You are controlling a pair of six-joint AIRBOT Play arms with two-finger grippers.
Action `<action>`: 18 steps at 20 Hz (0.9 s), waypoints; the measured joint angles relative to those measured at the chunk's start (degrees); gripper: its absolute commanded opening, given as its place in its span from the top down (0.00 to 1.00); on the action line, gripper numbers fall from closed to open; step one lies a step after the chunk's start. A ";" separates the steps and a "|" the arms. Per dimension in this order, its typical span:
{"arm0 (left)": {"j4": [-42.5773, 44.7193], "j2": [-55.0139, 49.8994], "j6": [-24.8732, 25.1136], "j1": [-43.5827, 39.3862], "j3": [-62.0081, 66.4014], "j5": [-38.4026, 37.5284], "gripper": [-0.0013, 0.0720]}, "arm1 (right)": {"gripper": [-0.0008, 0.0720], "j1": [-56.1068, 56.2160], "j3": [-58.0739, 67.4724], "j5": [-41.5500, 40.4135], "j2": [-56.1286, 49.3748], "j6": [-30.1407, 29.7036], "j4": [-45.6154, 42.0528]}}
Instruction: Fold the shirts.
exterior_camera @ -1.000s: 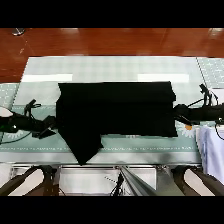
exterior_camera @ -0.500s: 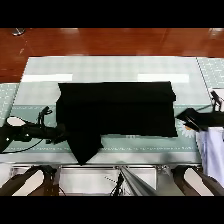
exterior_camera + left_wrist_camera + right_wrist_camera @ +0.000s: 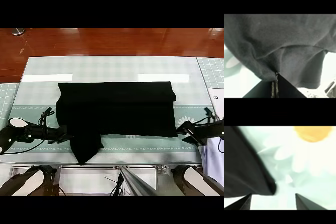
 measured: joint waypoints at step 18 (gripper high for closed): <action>-1.44 -7.78 -0.39 2.21 22.91 0.87 0.94 | 0.96 9.38 22.53 -4.11 -15.76 -6.71 13.90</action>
